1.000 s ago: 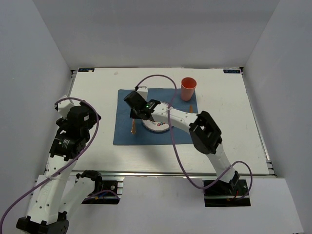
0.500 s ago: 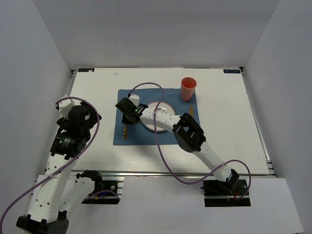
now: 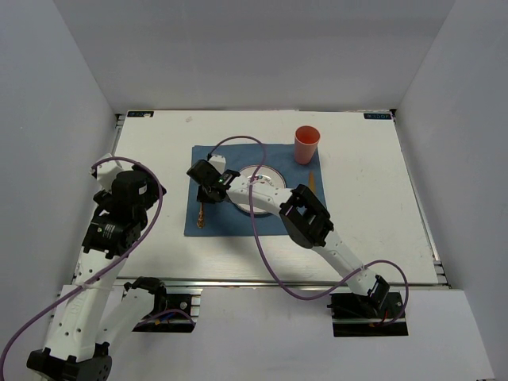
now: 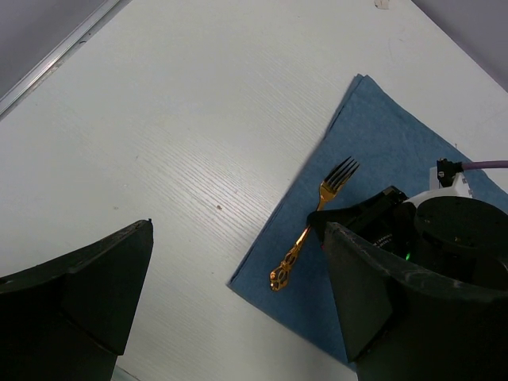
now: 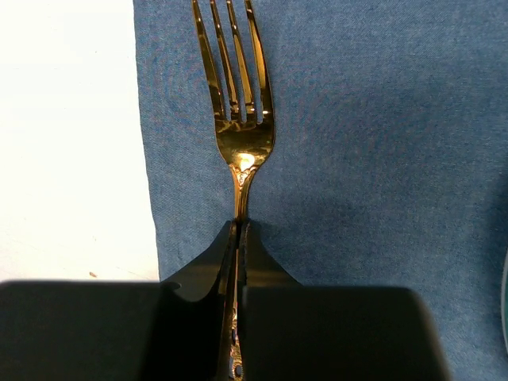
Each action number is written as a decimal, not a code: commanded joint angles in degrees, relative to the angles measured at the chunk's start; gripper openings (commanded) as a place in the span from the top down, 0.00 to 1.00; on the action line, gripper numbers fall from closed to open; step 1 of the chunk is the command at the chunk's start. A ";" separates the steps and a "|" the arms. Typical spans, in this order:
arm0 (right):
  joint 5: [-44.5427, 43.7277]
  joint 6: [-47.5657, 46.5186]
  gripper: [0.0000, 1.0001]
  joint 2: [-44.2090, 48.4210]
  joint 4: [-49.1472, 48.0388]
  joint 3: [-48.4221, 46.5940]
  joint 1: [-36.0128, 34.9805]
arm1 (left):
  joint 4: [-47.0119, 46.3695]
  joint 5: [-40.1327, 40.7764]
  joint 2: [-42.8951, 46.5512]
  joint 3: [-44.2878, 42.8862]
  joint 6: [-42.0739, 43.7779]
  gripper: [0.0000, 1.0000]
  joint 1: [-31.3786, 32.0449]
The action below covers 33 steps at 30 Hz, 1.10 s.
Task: Set the dinner table for one person
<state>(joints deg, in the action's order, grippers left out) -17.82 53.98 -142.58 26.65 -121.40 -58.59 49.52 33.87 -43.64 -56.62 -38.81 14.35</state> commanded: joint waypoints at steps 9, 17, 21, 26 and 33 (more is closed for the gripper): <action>1.39 -0.53 0.35 0.81 -2.74 -0.86 0.05 | -0.91 -0.91 -0.31 -0.07 0.75 0.02 -0.37; -1.07 -2.02 0.19 18.45 -8.80 13.27 -0.03 | -1.09 -1.08 -0.74 -0.24 0.66 0.02 -0.37; -9.81 -12.29 0.11 34.01 -14.00 25.76 0.49 | -1.80 -3.98 -3.20 -1.99 3.47 0.02 -0.37; -24.17 -27.41 0.11 54.83 -6.71 41.12 2.07 | 1.90 -5.57 -8.22 -8.32 6.28 0.02 -0.37; -35.77 -31.47 0.11 77.53 11.55 46.61 2.86 | 5.67 -6.27 -8.13 -14.21 10.50 0.02 -0.37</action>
<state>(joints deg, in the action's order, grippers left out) -44.77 26.72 -68.31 27.73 -75.72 -55.51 52.73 28.67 -52.60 -67.99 -31.48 14.31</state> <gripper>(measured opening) 0.893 0.979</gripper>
